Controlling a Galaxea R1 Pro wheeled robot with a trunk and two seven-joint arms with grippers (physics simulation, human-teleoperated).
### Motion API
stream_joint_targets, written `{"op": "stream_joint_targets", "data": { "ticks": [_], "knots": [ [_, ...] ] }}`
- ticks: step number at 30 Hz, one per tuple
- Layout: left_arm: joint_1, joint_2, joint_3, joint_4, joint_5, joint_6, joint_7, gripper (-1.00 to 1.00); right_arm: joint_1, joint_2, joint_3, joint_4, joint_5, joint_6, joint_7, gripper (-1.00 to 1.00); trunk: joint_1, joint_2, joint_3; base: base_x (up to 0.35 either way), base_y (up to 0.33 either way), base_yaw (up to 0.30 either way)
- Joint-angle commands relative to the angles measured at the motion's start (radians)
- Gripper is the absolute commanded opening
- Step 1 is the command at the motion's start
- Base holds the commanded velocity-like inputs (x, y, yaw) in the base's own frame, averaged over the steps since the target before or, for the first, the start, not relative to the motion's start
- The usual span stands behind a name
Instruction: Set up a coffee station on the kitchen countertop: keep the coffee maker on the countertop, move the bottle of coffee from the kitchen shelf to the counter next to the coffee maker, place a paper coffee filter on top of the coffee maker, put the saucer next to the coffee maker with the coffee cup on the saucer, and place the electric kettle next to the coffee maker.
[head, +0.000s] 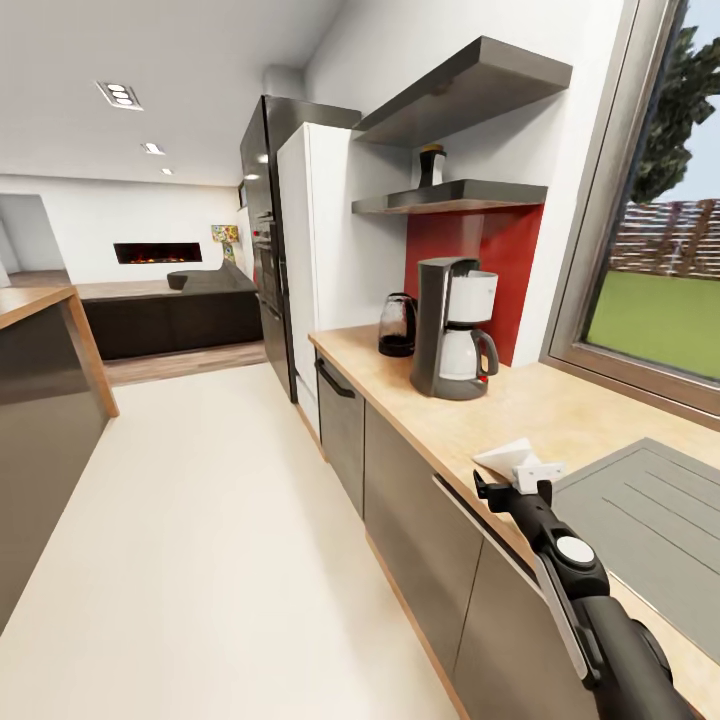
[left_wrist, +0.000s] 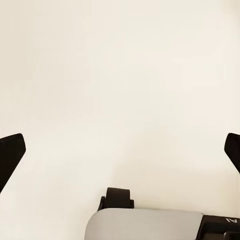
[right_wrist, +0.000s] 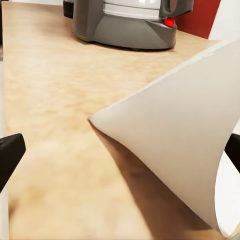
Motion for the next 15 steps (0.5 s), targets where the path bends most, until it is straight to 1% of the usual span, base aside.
{"op": "stream_joint_targets", "data": {
  "ticks": [1, 5, 8, 15],
  "knots": [
    [0.0, 0.0, 0.001, -0.001, 0.001, -0.001, 0.0, 1.0, 0.0, 0.0, -0.001, -0.002, 0.005, 0.006, 0.004, 1.0, 0.0, -0.001, -0.001, 0.0, 0.0, 0.0],
    [0.0, 0.0, 0.001, -0.001, 0.001, -0.001, 0.001, 1.0, -0.001, 0.0, -0.001, -0.002, 0.005, 0.006, 0.004, 1.0, 0.0, -0.001, -0.001, 0.0, 0.0, 0.0],
    [0.0, 0.0, 0.001, -0.001, 0.001, -0.001, 0.001, 1.0, -0.001, 0.0, -0.001, -0.002, 0.005, 0.006, 0.004, 1.0, 0.012, -0.022, -0.01, 0.0, 0.0, 0.0],
    [0.0, -0.001, 0.001, -0.001, 0.001, -0.001, 0.001, 1.0, -0.001, 0.0, -0.001, -0.002, 0.005, 0.006, 0.004, 1.0, 0.012, -0.022, -0.01, 0.0, 0.0, 0.0]
  ]
}}
